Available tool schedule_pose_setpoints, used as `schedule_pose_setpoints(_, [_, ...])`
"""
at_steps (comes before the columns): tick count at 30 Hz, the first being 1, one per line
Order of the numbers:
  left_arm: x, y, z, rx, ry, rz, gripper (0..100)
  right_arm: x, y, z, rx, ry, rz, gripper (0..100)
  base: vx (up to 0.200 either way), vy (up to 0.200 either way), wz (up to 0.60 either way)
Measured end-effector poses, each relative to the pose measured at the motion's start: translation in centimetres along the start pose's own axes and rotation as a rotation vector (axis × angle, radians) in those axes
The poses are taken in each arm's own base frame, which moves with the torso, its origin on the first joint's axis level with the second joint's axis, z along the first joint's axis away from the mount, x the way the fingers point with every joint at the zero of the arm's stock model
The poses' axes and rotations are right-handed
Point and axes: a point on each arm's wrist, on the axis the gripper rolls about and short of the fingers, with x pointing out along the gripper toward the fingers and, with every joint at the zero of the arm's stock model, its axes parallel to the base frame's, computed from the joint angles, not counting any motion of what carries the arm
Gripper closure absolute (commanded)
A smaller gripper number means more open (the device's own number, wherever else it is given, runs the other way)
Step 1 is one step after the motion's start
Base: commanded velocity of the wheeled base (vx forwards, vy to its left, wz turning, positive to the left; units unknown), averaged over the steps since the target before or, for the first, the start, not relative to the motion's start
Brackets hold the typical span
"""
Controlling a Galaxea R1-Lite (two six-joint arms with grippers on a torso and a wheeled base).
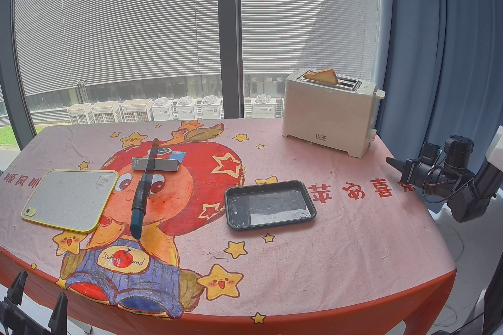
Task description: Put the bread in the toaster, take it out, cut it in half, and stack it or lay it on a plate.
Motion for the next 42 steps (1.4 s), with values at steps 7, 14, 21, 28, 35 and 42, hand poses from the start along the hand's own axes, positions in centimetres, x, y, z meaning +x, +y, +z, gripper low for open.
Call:
schedule_pose_setpoints(7, [0.0, 0.0, 0.0, 0.0, 0.0, 0.0, 0, 0.7, 0.0, 0.8, -0.008, -0.035, -0.123, 100, 0.0, 0.0, 0.0])
schedule_pose_setpoints(14, [0.0, 0.0, 0.0, 0.0, 0.0, 0.0, 0, 1.7, 0.9, 0.9, -0.026, -0.043, -0.112, 100, 0.0, 0.0, 0.0])
schedule_pose_setpoints(21, [0.0, 0.0, 0.0, 0.0, 0.0, 0.0, 0, 2.0, 1.5, 0.9, -0.038, -0.048, -0.124, 100, 0.0, 0.0, 0.0])
schedule_pose_setpoints(28, [0.0, 0.0, 0.0, 0.0, 0.0, 0.0, 0, 2.0, 1.9, 1.6, -0.066, -0.033, -0.125, 100, 0.0, 0.0, 0.0])
schedule_pose_setpoints(35, [0.0, 0.0, 0.0, 0.0, 0.0, 0.0, 0, 1.8, 2.1, 2.4, -0.081, 0.069, -0.14, 100, 0.0, 0.0, 0.0])
schedule_pose_setpoints(42, [0.0, 0.0, 0.0, 0.0, 0.0, 0.0, 0, 1.8, 2.3, 4.5, -0.125, 0.043, -0.134, 100, 0.0, 0.0, 0.0])
